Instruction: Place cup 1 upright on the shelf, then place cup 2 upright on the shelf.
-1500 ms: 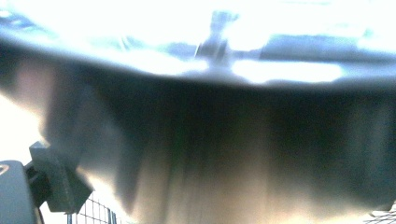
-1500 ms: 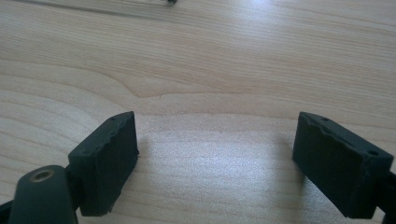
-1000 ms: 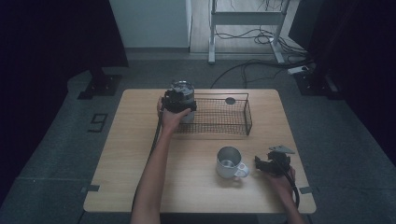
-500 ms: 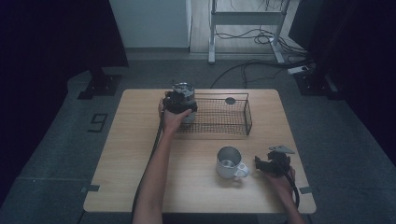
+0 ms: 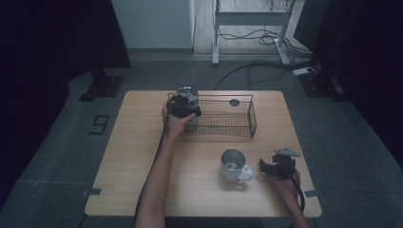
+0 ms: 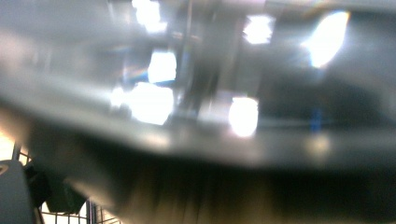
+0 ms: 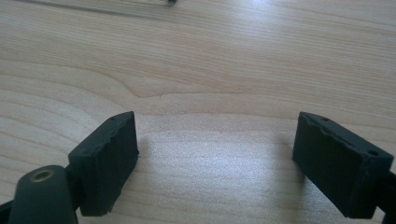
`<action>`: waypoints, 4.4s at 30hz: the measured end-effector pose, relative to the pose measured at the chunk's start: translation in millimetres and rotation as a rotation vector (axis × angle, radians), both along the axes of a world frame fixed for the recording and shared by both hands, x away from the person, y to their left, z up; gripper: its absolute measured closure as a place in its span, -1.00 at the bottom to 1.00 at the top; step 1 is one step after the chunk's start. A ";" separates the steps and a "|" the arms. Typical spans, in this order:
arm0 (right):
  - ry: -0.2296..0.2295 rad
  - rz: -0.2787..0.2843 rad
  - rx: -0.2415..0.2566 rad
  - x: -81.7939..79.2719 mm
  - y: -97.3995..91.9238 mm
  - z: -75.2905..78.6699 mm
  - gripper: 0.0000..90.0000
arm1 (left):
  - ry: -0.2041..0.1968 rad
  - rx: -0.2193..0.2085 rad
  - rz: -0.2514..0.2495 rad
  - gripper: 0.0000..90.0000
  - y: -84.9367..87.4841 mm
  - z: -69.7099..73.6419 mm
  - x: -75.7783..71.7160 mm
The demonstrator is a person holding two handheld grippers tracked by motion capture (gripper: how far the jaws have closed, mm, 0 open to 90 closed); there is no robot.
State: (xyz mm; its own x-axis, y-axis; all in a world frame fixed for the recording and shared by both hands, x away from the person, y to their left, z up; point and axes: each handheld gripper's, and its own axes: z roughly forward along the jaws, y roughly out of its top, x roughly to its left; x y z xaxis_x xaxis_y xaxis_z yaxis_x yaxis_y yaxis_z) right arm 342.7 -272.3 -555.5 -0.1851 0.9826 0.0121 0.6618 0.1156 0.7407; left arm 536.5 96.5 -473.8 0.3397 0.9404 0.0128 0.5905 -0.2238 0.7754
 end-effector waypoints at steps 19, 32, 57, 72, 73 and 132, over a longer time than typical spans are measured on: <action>0.000 0.000 0.000 0.0 0.0 0.0 -0.70 | -0.004 0.010 -0.034 -0.94 3.4 -1.6 -8.1; 0.000 0.000 0.000 0.0 0.0 0.0 -0.70 | -0.068 -0.042 -0.060 -0.99 15.0 15.7 -24.1; 0.002 -0.001 0.000 -0.1 0.0 0.2 -0.70 | -0.154 -0.039 -0.130 -0.95 32.9 40.4 -63.6; 0.002 -0.003 0.001 0.0 0.3 0.2 -0.70 | -0.156 -0.048 -0.147 -0.93 48.1 27.5 -96.1; 0.002 -0.003 0.001 0.0 0.3 0.2 -0.70 | -0.158 -0.051 -0.147 -0.93 49.5 26.8 -98.2; -0.133 0.004 0.115 -19.8 -8.6 41.0 -0.69 | -0.108 -0.159 -0.103 -0.82 115.9 -16.3 -207.0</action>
State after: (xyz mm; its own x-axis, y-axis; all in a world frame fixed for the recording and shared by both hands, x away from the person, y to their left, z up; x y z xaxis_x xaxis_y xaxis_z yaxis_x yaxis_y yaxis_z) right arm 323.0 -280.9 -514.6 -0.1961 0.9755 0.0994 0.5569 0.0274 0.8302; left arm 329.5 212.5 -490.1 0.4392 0.8937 -0.0914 0.4821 -0.1487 0.8634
